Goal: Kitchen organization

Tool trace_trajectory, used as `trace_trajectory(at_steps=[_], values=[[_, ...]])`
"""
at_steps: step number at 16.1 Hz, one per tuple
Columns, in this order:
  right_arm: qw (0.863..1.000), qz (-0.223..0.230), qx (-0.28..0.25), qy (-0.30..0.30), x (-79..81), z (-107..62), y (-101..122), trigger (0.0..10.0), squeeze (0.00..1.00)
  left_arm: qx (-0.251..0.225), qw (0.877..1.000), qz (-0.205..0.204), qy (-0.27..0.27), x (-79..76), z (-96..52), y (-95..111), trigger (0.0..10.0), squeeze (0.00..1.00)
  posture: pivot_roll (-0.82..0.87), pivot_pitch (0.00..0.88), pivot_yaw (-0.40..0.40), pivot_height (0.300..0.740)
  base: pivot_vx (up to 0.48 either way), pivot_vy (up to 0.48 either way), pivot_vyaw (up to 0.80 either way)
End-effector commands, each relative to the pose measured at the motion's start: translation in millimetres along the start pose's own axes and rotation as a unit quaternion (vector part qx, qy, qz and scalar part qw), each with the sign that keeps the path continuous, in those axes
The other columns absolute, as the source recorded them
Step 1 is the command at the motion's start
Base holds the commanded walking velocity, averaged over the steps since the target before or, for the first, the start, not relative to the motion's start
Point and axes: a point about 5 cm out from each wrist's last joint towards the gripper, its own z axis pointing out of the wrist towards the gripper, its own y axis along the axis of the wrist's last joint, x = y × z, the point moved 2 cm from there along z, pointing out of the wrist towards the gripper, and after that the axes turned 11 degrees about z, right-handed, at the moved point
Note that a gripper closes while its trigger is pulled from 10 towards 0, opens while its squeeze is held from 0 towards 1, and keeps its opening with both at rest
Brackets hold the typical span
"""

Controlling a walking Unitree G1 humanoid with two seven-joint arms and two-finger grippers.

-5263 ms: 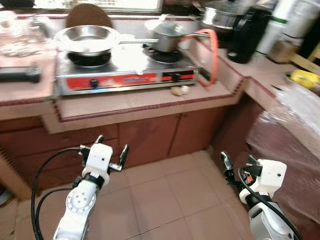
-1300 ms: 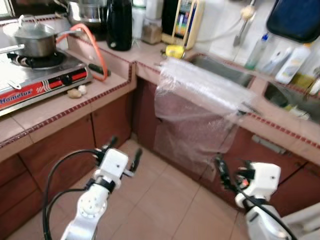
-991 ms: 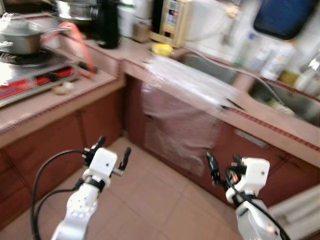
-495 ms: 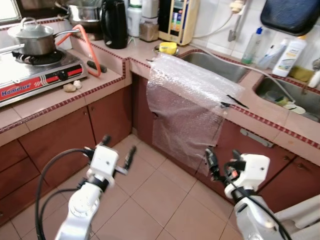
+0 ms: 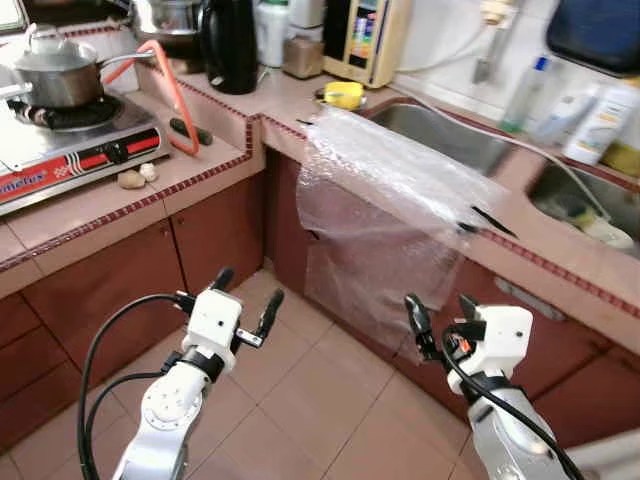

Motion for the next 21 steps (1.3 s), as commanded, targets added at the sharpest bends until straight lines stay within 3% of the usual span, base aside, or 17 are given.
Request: trace_trajectory(at_steps=[1, 12, 16, 21], values=[[1.0, -0.007, -0.002, -0.01, -4.9, -3.5, 1.5, 10.0, 0.0, -0.008, 1.0, -0.005, -0.016, -7.5, 2.5, 3.9, 10.0, 0.0, 0.21, 0.0, -0.112, 0.74, 0.48, 0.0, 0.0], [1.0, -0.013, 0.002, -0.011, -4.0, -7.8, -0.6, 10.0, 0.0, 0.001, 1.0, -0.004, -0.03, -11.7, -0.4, -0.8, 10.0, 0.0, 0.21, 0.0, -0.111, 0.74, 0.478, 0.0, 0.0], [1.0, -0.013, 0.002, -0.014, -6.2, -9.0, -0.4, 10.0, 0.0, 0.004, 1.0, 0.011, 0.003, -4.9, -0.6, 1.0, 10.0, 0.0, 0.21, 0.0, -0.108, 0.74, 0.0, 0.0, 0.0], [1.0, -0.015, 0.002, -0.018, -8.3, -9.2, -0.6, 10.0, 0.0, 0.018, 1.0, 0.008, 0.006, -2.2, 2.6, -1.7, 10.0, 0.0, 0.2, 0.0, -0.099, 0.74, 0.0, 0.0, -0.8]])
